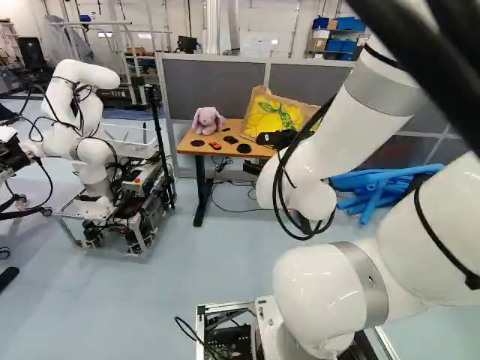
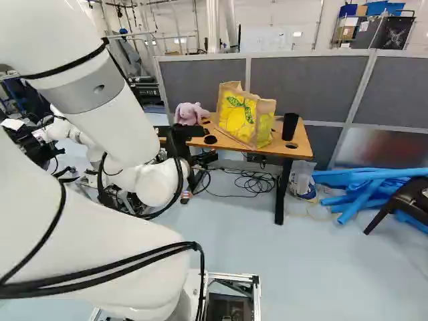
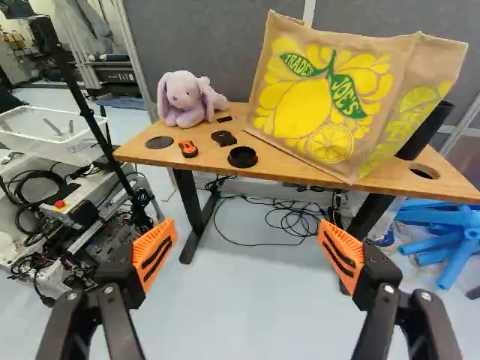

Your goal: Pick up the bag on the ground and place it on the table

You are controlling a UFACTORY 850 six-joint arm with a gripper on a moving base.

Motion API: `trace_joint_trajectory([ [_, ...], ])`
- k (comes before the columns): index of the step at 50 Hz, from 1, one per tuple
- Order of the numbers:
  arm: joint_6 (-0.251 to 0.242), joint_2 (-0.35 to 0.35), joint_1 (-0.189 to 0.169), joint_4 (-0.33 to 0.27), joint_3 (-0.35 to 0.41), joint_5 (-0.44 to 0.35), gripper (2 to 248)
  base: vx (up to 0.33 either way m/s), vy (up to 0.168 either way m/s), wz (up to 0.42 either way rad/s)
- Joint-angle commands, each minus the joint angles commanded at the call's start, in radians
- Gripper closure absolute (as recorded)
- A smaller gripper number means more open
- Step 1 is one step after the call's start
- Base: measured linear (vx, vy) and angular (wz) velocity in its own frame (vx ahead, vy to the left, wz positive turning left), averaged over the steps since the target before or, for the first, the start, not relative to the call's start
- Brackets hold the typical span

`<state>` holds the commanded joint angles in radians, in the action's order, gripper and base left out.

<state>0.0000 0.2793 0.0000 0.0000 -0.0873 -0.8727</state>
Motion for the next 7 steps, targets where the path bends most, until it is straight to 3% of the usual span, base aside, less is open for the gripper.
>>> trace_joint_trajectory([
  [7, 0.000, 0.000, 0.000, 0.000, 0.000, 0.000, 3, 0.000, 0.000, 0.000],
])
